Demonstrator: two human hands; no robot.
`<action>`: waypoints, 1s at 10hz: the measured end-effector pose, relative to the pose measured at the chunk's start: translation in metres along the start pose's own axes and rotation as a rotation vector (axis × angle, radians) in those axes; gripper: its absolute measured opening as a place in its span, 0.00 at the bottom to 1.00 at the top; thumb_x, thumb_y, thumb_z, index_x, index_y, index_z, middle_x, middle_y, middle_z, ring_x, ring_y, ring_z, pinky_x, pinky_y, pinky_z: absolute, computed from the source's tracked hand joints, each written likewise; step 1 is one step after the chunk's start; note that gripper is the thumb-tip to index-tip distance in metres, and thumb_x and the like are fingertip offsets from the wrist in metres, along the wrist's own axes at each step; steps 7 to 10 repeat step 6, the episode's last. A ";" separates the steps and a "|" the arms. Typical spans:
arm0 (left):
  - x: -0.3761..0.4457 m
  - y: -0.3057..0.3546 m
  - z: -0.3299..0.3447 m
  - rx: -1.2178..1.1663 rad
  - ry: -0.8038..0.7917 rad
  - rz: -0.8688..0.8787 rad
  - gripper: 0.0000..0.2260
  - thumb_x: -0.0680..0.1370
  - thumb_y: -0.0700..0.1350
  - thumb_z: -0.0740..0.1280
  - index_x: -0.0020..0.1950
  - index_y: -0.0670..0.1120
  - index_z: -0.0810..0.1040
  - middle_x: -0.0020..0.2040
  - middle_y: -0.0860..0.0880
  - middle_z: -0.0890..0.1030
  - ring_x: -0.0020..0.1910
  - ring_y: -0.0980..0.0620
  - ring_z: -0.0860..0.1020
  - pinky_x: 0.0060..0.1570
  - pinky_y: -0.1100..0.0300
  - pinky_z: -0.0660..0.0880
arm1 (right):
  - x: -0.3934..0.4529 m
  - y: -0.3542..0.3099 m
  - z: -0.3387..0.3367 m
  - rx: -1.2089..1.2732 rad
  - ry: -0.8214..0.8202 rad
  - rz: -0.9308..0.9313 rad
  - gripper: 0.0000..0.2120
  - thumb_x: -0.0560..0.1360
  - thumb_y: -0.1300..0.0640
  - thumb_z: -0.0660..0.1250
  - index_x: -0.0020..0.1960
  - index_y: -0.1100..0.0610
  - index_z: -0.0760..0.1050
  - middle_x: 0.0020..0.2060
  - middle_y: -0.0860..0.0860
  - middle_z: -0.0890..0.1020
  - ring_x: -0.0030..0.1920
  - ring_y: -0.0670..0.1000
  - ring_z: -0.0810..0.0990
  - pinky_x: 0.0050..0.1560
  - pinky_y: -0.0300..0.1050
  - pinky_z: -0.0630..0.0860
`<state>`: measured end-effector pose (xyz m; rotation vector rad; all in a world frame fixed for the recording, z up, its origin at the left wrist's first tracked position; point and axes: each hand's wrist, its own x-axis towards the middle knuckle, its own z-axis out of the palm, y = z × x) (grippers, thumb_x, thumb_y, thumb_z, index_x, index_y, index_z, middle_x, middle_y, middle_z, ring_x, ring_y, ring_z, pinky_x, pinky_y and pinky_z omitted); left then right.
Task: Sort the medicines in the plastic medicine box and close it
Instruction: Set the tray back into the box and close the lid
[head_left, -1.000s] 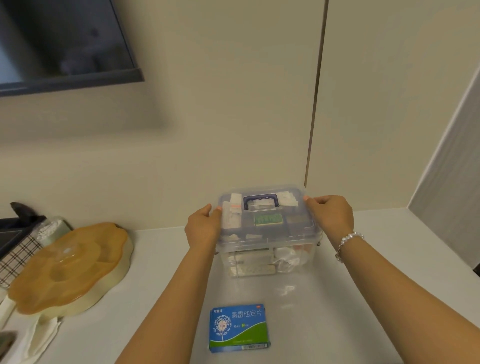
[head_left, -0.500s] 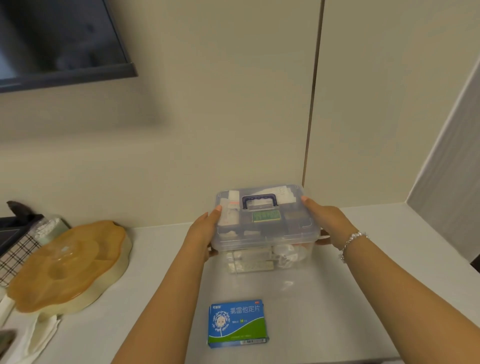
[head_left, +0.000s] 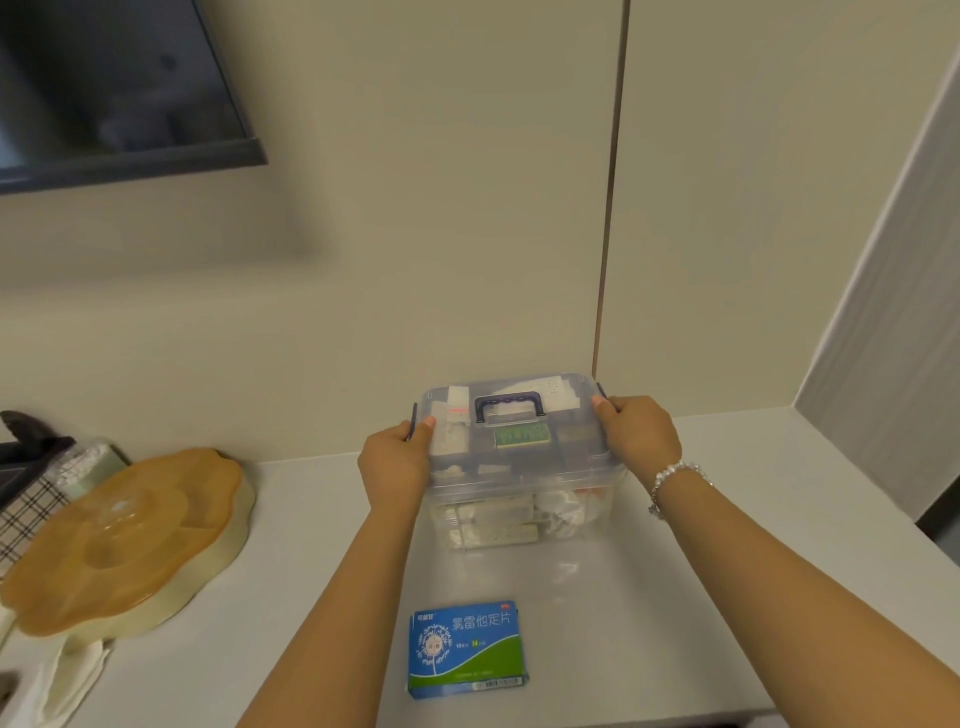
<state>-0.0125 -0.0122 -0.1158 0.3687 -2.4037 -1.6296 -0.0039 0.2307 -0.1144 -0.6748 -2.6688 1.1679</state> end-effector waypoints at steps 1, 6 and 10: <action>0.002 -0.002 0.002 0.029 0.002 0.019 0.18 0.76 0.49 0.65 0.29 0.43 0.68 0.26 0.48 0.68 0.29 0.49 0.65 0.28 0.59 0.59 | 0.001 -0.002 0.001 -0.073 0.047 -0.048 0.19 0.78 0.48 0.55 0.51 0.59 0.79 0.44 0.58 0.82 0.39 0.57 0.75 0.39 0.44 0.70; -0.033 0.023 -0.010 0.052 0.062 0.081 0.26 0.79 0.54 0.59 0.72 0.41 0.63 0.72 0.43 0.67 0.71 0.45 0.65 0.69 0.54 0.61 | -0.034 0.007 -0.024 0.085 -0.073 -0.149 0.27 0.78 0.43 0.55 0.72 0.55 0.61 0.69 0.55 0.71 0.68 0.56 0.70 0.64 0.46 0.67; -0.033 0.023 -0.010 0.052 0.062 0.081 0.26 0.79 0.54 0.59 0.72 0.41 0.63 0.72 0.43 0.67 0.71 0.45 0.65 0.69 0.54 0.61 | -0.034 0.007 -0.024 0.085 -0.073 -0.149 0.27 0.78 0.43 0.55 0.72 0.55 0.61 0.69 0.55 0.71 0.68 0.56 0.70 0.64 0.46 0.67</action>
